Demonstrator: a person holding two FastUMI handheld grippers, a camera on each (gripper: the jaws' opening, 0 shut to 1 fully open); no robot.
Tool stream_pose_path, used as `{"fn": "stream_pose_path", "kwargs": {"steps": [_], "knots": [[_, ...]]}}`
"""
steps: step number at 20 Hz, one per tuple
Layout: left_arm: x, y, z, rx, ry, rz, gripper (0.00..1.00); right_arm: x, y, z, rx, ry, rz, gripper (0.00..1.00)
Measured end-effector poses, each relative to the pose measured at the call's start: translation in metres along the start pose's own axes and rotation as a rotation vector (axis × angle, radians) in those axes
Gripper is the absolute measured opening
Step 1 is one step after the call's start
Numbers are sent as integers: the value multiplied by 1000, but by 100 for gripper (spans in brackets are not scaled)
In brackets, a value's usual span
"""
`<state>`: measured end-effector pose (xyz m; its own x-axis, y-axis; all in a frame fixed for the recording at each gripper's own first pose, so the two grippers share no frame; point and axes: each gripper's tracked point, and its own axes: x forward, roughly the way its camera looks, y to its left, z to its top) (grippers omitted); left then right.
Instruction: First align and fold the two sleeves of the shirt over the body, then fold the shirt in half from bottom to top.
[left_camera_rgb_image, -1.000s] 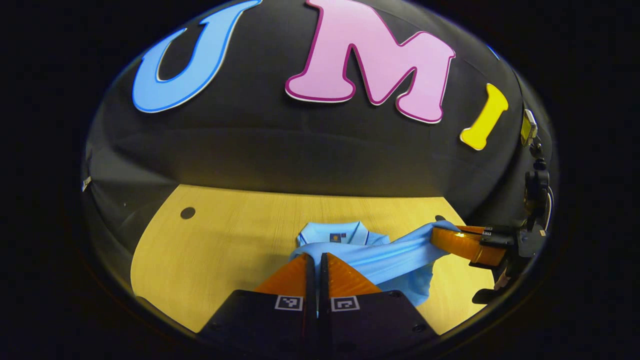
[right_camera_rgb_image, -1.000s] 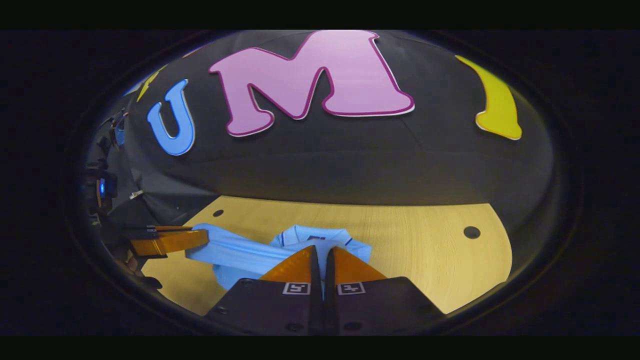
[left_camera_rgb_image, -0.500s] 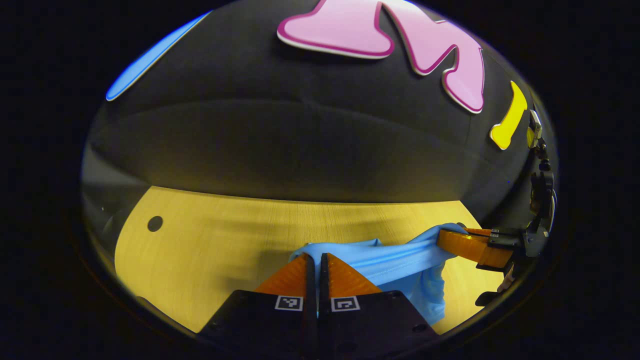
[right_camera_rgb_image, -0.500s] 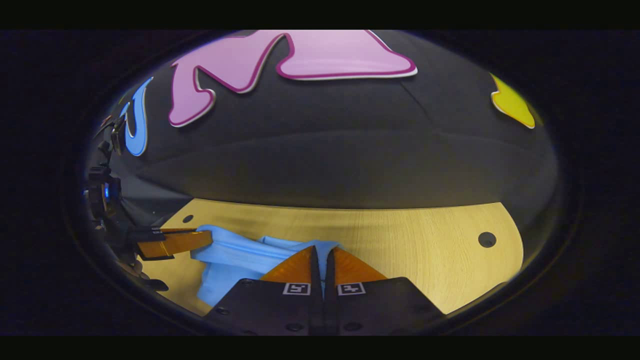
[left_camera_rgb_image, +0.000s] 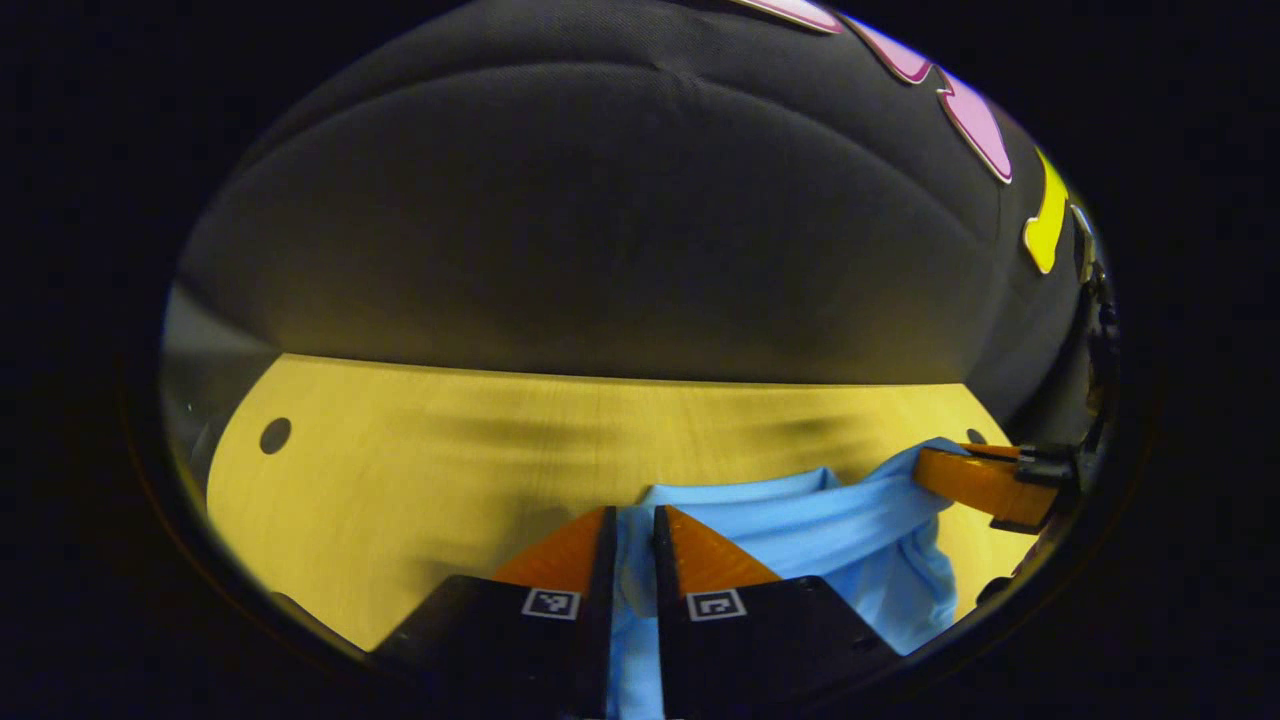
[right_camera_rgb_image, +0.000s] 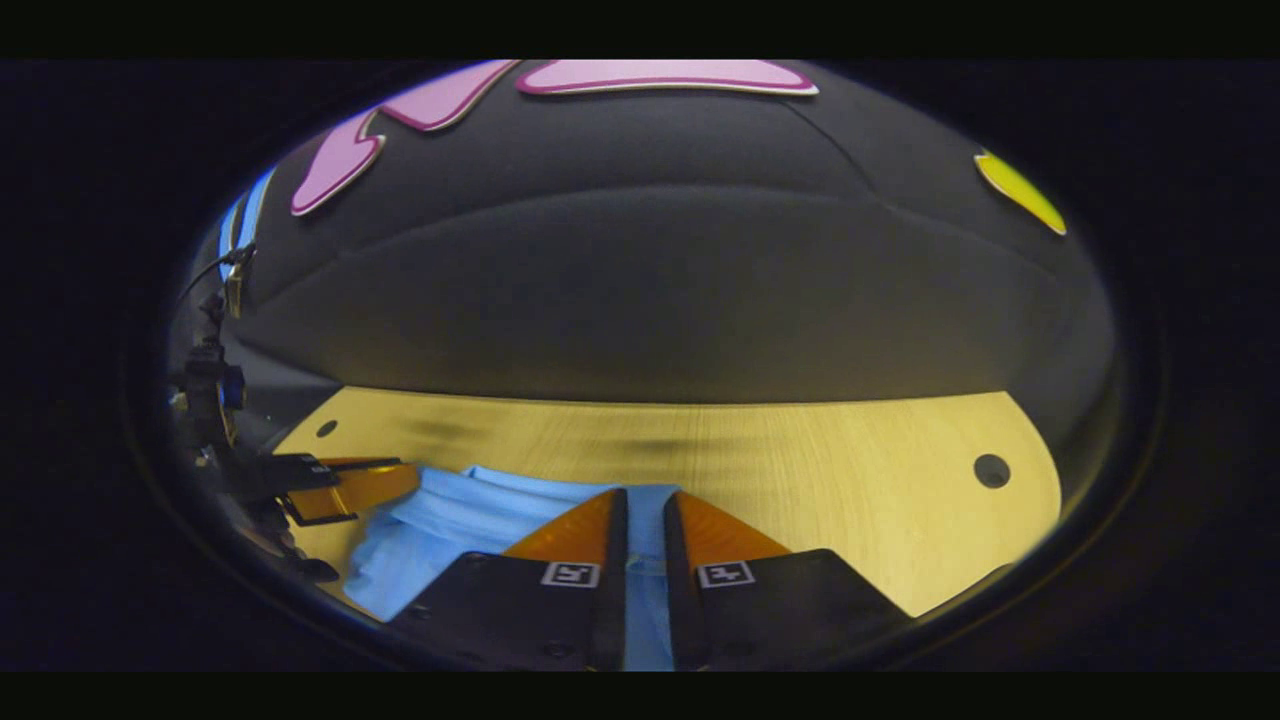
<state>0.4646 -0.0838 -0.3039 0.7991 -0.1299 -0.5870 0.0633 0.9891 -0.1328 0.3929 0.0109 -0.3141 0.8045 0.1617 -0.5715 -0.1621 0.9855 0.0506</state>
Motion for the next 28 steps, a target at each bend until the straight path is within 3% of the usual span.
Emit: {"fn": "stream_pose_path", "kwargs": {"steps": [2,3,5,7,11,12,13,16,28], "knots": [[-15,-4,7,8,-23,-4,39,-15,-2,5,-11,-39,-27,73],[-25,-7,13,18,-46,-8,59,-26,0,6,-2,-50,-30,96],[-48,-8,20,68,-100,12,100,-47,-2,6,14,-55,-48,100],[-77,-14,27,109,-156,32,99,-70,-8,8,14,-67,-85,95],[-143,-42,36,96,-252,-11,99,-131,-13,22,-23,-118,-139,100],[-161,-47,35,94,-268,-24,99,-146,-13,23,-32,-119,-155,94],[-180,-51,34,97,-283,-30,99,-163,-13,21,-36,-114,-167,100],[-238,-56,12,100,-316,-32,100,-218,-2,14,-24,-138,-179,100],[-453,-57,-116,136,-357,-61,99,-422,57,-102,-34,-97,-129,98]]}}
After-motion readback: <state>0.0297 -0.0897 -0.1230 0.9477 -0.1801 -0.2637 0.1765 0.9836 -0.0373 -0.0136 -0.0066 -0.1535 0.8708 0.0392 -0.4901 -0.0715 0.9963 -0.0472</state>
